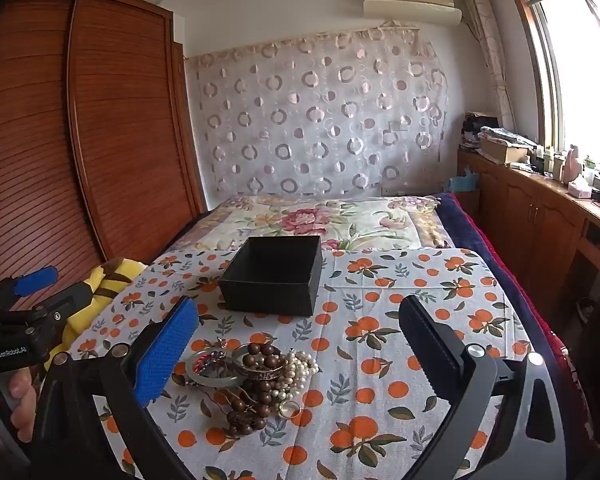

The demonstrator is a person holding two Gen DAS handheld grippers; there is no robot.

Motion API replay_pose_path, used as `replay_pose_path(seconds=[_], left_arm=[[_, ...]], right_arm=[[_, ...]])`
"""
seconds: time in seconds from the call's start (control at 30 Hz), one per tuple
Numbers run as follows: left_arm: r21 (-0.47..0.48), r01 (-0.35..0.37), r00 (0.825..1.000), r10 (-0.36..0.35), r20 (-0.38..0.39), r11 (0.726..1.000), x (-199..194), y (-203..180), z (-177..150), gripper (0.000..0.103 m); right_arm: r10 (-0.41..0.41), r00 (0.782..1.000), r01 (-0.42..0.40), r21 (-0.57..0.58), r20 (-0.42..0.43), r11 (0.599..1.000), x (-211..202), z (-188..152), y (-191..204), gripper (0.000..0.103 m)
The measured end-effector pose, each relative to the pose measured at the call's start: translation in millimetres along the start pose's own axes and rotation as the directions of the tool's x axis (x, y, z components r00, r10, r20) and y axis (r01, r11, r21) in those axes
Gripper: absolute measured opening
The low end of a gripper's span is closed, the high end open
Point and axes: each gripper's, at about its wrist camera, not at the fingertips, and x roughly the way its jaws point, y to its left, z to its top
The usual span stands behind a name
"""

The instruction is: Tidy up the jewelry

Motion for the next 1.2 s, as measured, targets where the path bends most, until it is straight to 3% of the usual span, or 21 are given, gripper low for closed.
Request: replay_pose_path(seconds=[1.2], left_arm=[[-0.004, -0.001, 1.0, 0.001, 0.001, 1.0, -0.2, 0.9, 0.5, 0.096]], right_arm=[[0.005, 1.0, -0.005, 0.008, 0.011, 1.0, -2.8, 0.6, 0.2, 0.101]])
